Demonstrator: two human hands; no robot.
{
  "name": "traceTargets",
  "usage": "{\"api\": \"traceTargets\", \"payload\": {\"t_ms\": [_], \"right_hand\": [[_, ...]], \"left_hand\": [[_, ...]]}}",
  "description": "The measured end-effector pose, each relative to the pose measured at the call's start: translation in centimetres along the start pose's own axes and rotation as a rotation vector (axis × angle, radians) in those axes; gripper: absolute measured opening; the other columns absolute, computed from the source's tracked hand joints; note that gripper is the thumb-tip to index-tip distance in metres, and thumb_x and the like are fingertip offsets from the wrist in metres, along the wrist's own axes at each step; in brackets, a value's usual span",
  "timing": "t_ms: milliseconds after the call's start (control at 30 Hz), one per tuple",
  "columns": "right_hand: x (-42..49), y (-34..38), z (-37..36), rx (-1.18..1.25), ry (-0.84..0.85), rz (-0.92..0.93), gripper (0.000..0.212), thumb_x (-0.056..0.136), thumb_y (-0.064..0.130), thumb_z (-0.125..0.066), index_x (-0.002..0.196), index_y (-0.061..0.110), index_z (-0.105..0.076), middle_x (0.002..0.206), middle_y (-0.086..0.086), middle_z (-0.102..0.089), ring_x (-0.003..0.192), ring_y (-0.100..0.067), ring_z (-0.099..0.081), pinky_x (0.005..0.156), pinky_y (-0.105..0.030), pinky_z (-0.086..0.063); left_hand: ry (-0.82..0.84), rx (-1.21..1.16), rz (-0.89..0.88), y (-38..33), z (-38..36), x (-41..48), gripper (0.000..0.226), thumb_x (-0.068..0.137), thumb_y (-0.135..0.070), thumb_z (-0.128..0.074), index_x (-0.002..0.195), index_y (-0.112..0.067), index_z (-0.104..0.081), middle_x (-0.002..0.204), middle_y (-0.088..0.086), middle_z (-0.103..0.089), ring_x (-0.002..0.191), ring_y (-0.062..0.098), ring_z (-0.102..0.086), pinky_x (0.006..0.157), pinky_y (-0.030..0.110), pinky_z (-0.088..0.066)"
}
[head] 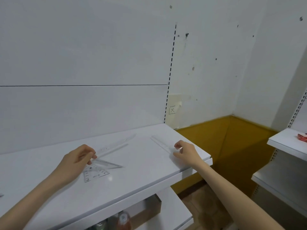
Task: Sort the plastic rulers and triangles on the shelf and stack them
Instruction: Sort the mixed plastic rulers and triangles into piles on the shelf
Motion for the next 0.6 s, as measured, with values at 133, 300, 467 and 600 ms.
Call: {"api": "traceTargets", "payload": {"t_ms": [133,300,467,600], "right_hand": [[2.1,-0.8,-1.3,-0.066,0.056,0.055,0.036,0.09,0.027,-0.059,0.124,0.013,-0.058,0.118,-0.003,-0.06,0.098,-0.015,-0.053,0.083,-0.023,-0.042],[2.8,-1.0,-1.6,-0.261,0.025,0.204,0.036,0.096,0.037,-0.045,0.111,0.015,-0.068,0.124,0.001,-0.059,0.119,-0.025,-0.047,0.097,-0.033,-0.039],[2.1,1.6,-0.3,-0.07,-0.066,0.441,0.048,0.092,0.04,-0.058,0.135,0.022,-0.05,0.145,0.003,-0.044,0.135,-0.015,-0.034,0.112,-0.03,-0.025],[1.1,4.9,-0.1,-0.117,-0.034,0.759,0.041,0.087,0.03,-0.064,0.126,0.023,-0.056,0.133,0.005,-0.056,0.126,-0.012,-0.045,0.107,-0.024,-0.023]], "left_hand": [[-0.01,0.046,-0.012,0.1,-0.5,0.2,0.014,0.094,-0.015,-0.054,0.086,-0.024,-0.062,0.083,-0.014,-0.07,0.083,0.015,-0.065,0.071,0.014,-0.045],[0.021,0.064,-0.036,-0.6,-1.6,1.0,0.025,0.094,-0.017,-0.055,0.085,-0.04,-0.059,0.091,-0.018,-0.069,0.083,0.003,-0.065,0.078,0.031,-0.048],[0.141,0.103,-0.104,-2.3,-4.2,2.1,0.031,0.093,-0.011,-0.055,0.089,-0.042,-0.058,0.098,-0.023,-0.064,0.095,-0.005,-0.059,0.084,0.022,-0.047],[0.195,0.086,-0.191,-4.3,-6.3,2.8,0.025,0.093,-0.014,-0.057,0.093,-0.039,-0.06,0.098,-0.016,-0.067,0.095,0.003,-0.062,0.086,0.021,-0.047]]}}
Point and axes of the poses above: each hand's wrist, its own x-axis towards the middle knuckle, its own z-axis out of the back of the hand, y = z × x, the point moved 3 cm from there along x, towards the middle knuckle
